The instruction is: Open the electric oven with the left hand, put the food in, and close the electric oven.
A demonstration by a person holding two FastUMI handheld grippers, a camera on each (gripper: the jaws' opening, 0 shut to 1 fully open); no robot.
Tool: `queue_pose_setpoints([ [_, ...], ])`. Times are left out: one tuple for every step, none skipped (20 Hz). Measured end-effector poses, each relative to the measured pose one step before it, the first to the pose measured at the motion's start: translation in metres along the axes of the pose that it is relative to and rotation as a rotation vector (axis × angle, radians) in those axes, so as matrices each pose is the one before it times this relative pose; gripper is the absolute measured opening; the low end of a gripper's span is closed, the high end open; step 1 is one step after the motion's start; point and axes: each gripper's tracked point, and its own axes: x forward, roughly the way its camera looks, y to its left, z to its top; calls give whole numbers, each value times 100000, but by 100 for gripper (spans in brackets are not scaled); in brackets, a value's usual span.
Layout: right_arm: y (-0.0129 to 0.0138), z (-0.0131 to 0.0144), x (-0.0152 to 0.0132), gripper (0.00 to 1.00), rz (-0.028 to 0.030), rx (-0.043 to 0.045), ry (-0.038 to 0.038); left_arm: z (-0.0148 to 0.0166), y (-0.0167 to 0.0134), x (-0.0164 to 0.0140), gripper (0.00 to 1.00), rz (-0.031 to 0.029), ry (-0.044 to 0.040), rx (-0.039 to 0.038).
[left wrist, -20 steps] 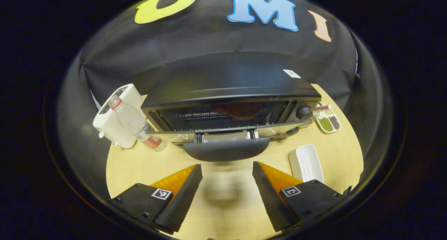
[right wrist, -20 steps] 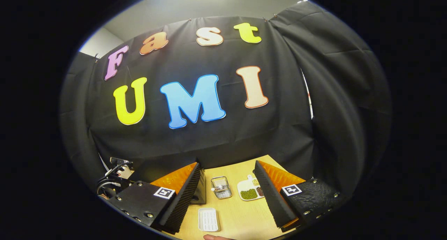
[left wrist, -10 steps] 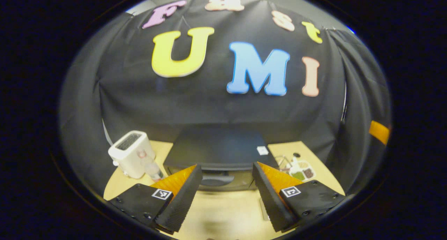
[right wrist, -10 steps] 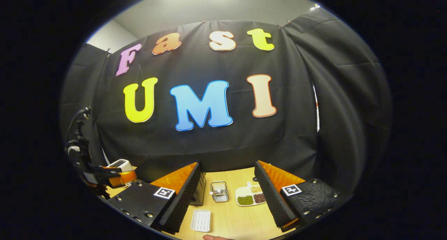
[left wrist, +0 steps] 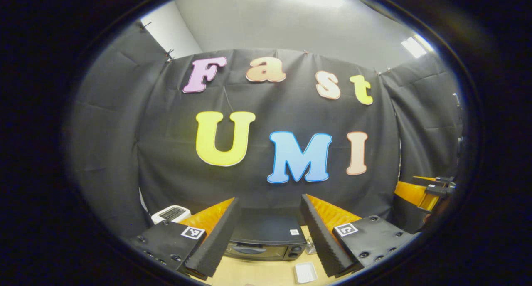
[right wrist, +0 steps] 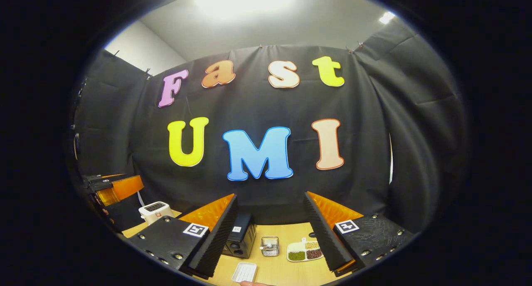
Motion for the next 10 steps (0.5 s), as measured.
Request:
queue_pose_setpoints([
  [217,187,-260,95,-416,-53,-248,414,-159,-339,100,-1072,-689,281],
  [246,257,-279,95,-922,57,-254,240,-188,-229,100,-1492,-168,-351],
  [442,234,-199,95,-1248,351,-465,52,-223,-193,100,-2642,-287,-537],
  [367,130,-179,95,-1725,562,1158,193,78,-86,100,-1854,634,-204],
  [548,32,-506,95,-260,599,793,102,75,-335,100,-1242,44,147],
  [608,329,-252,95,10,401,-965,559,191,-147,100,-979,-1524,490],
  [357,262,-137,95,-176,-238,-808,368,322,-202,100,-140,-1077,359],
  [319,-257,-30,95,-967,-684,747,109,328,-193,100,-574,-227,-316],
  [341,-264,-130,95,-481,39,214,104,315,-97,100,-911,-367,-486],
  [517,77,-154,95,-496,634,-326,179,500,-92,100,-438,-400,-121],
])
